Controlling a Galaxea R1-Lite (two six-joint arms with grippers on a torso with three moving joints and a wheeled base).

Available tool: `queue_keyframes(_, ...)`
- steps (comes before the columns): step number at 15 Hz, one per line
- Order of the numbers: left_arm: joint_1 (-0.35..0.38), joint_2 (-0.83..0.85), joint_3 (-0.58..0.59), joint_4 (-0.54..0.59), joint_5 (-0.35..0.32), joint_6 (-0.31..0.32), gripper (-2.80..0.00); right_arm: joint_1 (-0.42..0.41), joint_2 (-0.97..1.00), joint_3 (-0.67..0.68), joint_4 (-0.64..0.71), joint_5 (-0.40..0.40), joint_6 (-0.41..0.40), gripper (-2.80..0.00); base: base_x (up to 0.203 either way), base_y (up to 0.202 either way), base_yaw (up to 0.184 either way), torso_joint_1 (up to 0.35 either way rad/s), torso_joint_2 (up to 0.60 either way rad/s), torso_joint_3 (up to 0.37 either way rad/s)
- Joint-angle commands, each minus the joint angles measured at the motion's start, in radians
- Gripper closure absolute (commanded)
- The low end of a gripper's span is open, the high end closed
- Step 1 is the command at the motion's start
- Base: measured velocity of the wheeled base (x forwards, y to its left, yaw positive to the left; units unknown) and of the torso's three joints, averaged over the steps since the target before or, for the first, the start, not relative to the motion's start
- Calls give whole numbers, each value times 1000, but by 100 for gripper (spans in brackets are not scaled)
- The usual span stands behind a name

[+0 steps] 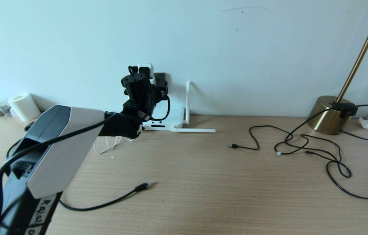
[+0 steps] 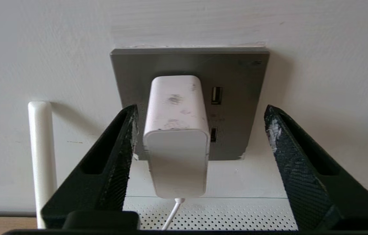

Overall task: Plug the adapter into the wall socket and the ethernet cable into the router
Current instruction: Plug plug into socket

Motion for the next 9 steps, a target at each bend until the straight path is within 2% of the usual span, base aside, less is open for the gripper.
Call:
queue_keyframes(1,0,-14,11,-10,10,1,-280,0,0,0,0,0,2,0,0,0,0,0,0,0)
queue_keyframes(4,0,-70,115,-29,13,4,-280,0,-2,0,0,0,0,0,0,0,0,0,0,0)
queue_keyframes(9,1,-171,287,-129,21,9,-280,0,-1,0,0,0,0,0,0,0,0,0,0,0)
